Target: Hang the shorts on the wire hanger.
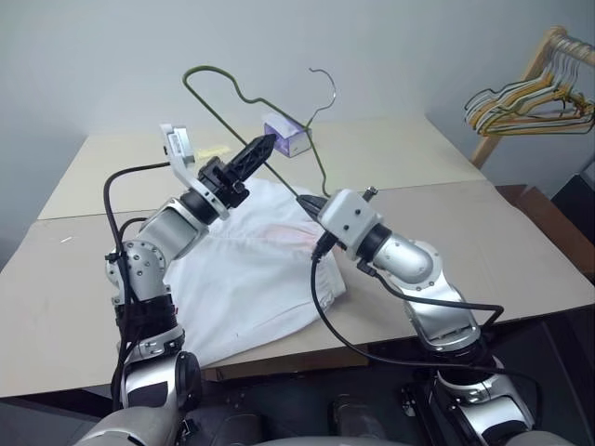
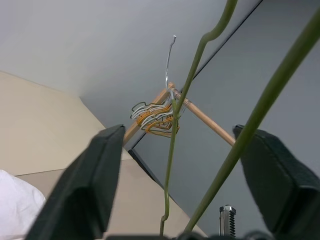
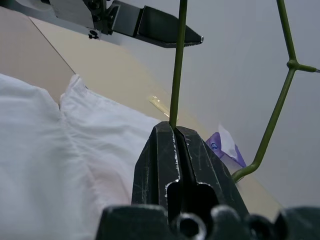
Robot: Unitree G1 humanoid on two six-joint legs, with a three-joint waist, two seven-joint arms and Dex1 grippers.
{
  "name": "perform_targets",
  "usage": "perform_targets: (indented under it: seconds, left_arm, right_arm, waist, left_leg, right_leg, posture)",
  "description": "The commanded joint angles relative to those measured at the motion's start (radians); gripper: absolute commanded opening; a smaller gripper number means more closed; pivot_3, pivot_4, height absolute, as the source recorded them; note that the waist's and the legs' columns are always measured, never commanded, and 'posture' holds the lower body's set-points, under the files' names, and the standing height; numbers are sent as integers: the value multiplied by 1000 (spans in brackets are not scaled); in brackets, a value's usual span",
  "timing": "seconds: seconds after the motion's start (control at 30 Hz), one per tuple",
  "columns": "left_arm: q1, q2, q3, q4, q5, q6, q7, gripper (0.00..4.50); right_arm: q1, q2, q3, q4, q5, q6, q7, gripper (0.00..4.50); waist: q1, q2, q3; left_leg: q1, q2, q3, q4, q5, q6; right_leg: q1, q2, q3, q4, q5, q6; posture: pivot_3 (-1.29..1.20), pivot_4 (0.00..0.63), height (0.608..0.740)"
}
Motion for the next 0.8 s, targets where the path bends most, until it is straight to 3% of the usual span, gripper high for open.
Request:
perform_targets:
  seconds: [0.03,0.27,0.43,0.47,0.67,0.8]
  left_arm:
    - [-18,1,-15,-36,-3,-29,5,2292]
    - [-7,8,-36,-44,3,-44,8,48]
    - [20,29,-78,-99,42,-76,-61,48]
    - [25,37,-96,-108,68,-90,-75,0]
    - [47,61,-134,-102,152,-156,-130,0]
    - [40,112,-124,-60,198,-184,-186,0]
  right_arm:
    - [-6,3,-14,-11,-20,-35,-18,0]
    - [-7,12,-6,6,-69,-59,-43,0]
    - [-13,-5,19,12,-119,-88,-33,0]
    - [-14,-6,20,14,-125,-100,-34,507]
    - [-19,-6,5,21,-139,-136,-39,2408]
    - [-10,-27,-92,-59,29,-19,70,3899]
  waist:
    - [1,0,0]
    - [0,0,0]
    - [0,0,0]
    - [0,0,0]
    - [1,0,0]
    - [-1,0,0]
  left_leg:
    - [0,0,0,0,0,0]
    - [0,0,0,0,0,0]
    - [0,0,1,0,0,0]
    - [0,0,1,0,0,0]
    - [0,0,4,0,0,0]
    - [0,0,4,0,0,0]
  right_leg:
    - [0,0,0,0,0,0]
    - [0,0,0,0,0,0]
    - [0,0,0,0,0,0]
    - [0,0,0,0,0,0]
    - [0,0,0,0,0,0]
    - [0,0,0,-1,0,0]
  posture:
    - [-1,0,740]
    - [-1,0,740]
    - [0,0,740]
    - [1,0,740]
    - [-7,0,740]
    - [-8,0,740]
